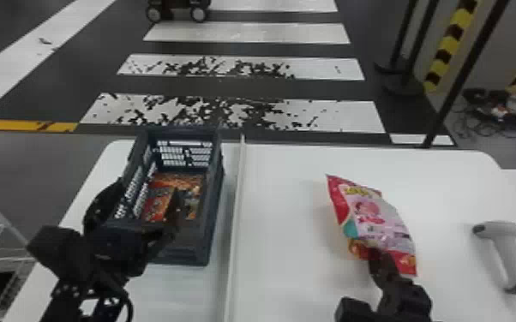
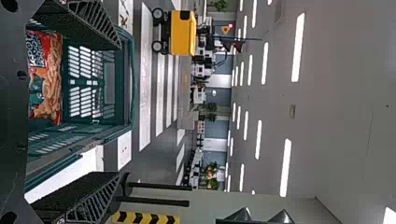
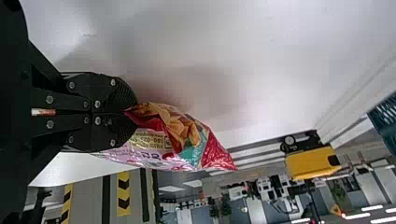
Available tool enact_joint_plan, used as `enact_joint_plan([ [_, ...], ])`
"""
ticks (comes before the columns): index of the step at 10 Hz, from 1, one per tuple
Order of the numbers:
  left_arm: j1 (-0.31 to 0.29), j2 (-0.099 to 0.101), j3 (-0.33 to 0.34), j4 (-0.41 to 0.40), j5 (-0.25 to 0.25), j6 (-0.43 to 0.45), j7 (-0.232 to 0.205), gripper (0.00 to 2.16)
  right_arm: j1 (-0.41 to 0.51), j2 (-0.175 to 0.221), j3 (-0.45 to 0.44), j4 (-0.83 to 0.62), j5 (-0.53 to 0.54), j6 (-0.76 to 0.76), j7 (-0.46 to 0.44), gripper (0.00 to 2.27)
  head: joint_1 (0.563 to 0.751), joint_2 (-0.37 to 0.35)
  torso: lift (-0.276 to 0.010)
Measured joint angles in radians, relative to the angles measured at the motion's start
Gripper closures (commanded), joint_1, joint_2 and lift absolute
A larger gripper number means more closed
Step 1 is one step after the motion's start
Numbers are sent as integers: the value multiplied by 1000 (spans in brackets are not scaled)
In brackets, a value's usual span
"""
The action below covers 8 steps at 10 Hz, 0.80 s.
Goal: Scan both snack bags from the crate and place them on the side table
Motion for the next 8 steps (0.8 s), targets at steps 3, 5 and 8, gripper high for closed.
enact_joint_plan([
  [3,-2,-3,-2,0,-3,0,0,29,88,0,0,-198,-221,-15,102,33,695,32,-98],
  [5,-2,-3,-2,0,-4,0,0,29,122,0,-5,-337,-365,-11,213,49,695,50,-98],
  [8,0,-3,-2,0,-4,-3,0,29,138,0,-52,-446,-584,60,457,49,695,70,-98],
])
